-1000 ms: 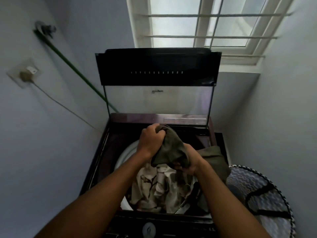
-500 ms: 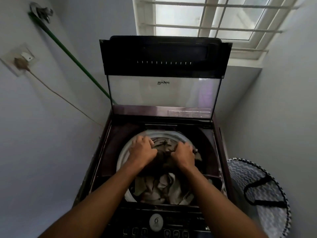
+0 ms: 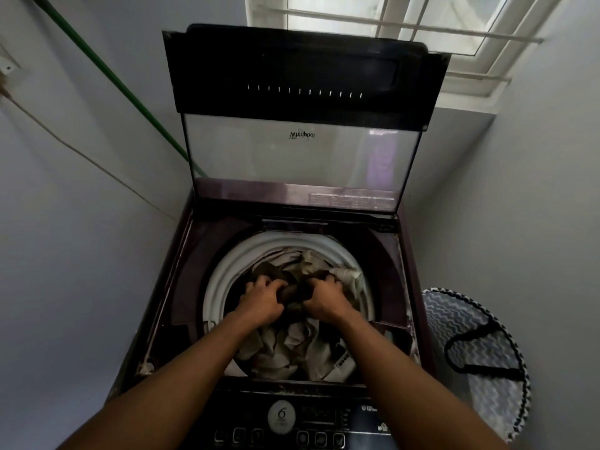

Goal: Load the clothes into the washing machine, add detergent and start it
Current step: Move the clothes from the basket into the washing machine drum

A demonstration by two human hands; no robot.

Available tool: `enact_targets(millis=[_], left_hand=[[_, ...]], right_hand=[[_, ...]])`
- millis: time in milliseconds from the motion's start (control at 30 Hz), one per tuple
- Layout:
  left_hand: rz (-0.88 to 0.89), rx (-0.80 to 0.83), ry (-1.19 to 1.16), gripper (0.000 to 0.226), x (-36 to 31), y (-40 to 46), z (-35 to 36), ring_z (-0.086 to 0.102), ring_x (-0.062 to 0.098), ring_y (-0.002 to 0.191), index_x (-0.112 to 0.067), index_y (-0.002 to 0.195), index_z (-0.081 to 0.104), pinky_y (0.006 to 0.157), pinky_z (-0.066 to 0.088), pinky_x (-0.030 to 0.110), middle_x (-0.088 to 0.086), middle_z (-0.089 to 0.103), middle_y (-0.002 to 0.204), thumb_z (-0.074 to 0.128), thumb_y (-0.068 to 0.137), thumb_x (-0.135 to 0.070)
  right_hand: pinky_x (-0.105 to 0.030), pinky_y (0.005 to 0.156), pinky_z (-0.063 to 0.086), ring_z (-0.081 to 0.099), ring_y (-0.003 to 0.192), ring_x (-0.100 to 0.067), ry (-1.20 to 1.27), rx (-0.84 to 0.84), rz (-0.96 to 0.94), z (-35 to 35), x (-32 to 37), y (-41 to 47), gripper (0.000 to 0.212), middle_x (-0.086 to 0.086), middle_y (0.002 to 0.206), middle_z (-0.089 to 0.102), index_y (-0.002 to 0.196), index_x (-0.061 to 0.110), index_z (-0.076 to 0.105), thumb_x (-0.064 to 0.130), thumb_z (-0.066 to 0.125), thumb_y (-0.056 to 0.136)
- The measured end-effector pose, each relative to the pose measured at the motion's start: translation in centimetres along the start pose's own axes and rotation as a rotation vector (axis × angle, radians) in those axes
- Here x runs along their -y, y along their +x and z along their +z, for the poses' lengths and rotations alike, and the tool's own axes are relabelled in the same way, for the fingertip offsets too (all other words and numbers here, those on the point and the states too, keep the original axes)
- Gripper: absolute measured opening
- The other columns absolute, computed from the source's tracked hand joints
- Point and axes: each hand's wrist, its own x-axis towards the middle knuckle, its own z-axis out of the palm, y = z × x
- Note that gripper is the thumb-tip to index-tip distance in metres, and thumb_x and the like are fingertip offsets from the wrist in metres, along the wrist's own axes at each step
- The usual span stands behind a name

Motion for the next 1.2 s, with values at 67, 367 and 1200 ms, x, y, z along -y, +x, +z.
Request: enact_targets(millis=[67,367,1200], left_hand=[[0.006,0.055,0.011,0.065,0.4,1.0,1.0,0.028,0.036,0.137,-0.040,0.149,0.029,0.114,0.032,0.048,0.006,0.024,0.155,0.055,0.090,-0.038],[-0.022,0.240,-0.107,0.076,3.1,4.2,1.8,0.028,0.036,0.144,-0.045,0.152,0.021,0.118,0.029,0.042,0.013,0.013,0.161,0.051,0.084,-0.063],[0.103,0.159,-0.025,0.082,4.4,2.9,2.3,0.038,0.034,0.138,-0.039,0.155,0.013,0.112,0.037,0.036,0.009,0.019,0.160,0.060,0.089,-0.030]], right_hand=[[-0.048,0.117,0.024,0.026,0.138,-0.042,-0.101,0.052,-0.051,1.4,0.1,1.5,0.061,-0.018,0.152,0.035,0.145,0.021,0.043,0.038,0.058,0.088],[-0.050,0.117,0.031,0.025,0.146,-0.040,-0.273,0.181,-0.110,2.8,-1.5,6.0,0.076,-0.013,0.164,0.014,0.156,0.036,0.020,0.025,0.059,0.091],[-0.044,0.116,0.033,0.016,0.149,-0.038,-0.320,0.241,-0.091,3.7,-1.6,4.5,0.089,-0.014,0.165,0.007,0.159,0.030,0.000,0.034,0.059,0.092]])
